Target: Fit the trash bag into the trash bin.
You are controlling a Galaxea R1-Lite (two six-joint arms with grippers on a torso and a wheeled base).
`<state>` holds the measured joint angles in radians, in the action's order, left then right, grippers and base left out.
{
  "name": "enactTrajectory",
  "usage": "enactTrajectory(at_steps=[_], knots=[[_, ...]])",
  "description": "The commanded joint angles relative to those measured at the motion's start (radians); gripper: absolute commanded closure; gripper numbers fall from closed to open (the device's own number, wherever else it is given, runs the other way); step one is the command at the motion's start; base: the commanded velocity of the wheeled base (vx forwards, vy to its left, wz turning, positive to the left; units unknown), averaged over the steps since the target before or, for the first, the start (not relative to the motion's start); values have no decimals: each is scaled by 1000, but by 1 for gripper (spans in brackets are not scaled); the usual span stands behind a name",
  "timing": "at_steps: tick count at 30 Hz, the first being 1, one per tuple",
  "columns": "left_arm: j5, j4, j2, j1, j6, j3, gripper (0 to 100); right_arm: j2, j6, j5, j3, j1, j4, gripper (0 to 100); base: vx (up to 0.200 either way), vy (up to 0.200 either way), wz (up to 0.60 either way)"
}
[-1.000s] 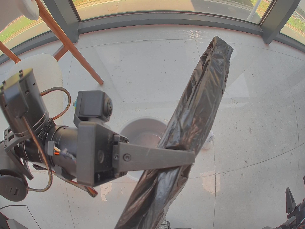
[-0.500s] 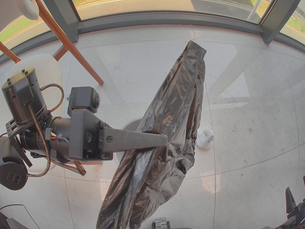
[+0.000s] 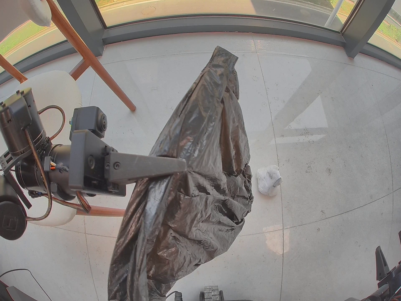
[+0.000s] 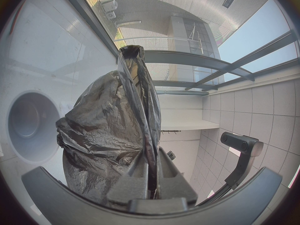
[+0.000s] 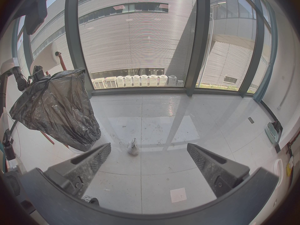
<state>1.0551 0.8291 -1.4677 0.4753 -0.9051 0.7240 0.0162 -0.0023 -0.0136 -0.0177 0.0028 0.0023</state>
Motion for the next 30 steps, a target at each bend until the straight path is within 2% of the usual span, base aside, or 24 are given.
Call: enactTrajectory(at_steps=[1, 6, 15, 19, 21, 25, 26, 27, 28, 30], knots=[[19, -4, 24, -41, -5, 6, 100, -16, -1, 0, 18, 0, 1, 0, 0, 0, 0], [60, -5, 36, -104, -8, 6, 100, -16, -1, 0, 18, 0, -1, 0, 0, 0, 0], [49, 2, 24, -107, 14, -64, 100, -16, -1, 1, 18, 0, -1, 0, 0, 0, 0], [37, 2, -31, -106, 77, -71, 100, -16, -1, 0, 18, 0, 1, 0, 0, 0, 0], [8, 2, -53, -92, 111, -66, 100, -16, 1, 0, 18, 0, 1, 0, 0, 0, 0], [-191, -4, -80, 40, 163, -61, 100, -16, -2, 0, 18, 0, 2, 0, 0, 0, 0], [-230, -5, -80, 63, 164, -61, 100, -16, -1, -3, 18, 0, 2, 0, 0, 0, 0], [-236, -7, -80, 68, 164, -61, 100, -16, -1, -3, 18, 0, 2, 0, 0, 0, 0], [-302, -8, -85, 111, 170, -61, 100, -16, -5, -2, 18, -1, 2, 0, 0, 0, 0], [-362, -10, -100, 143, 203, -61, 100, -16, -10, 0, 18, -4, 2, 0, 0, 0, 0]])
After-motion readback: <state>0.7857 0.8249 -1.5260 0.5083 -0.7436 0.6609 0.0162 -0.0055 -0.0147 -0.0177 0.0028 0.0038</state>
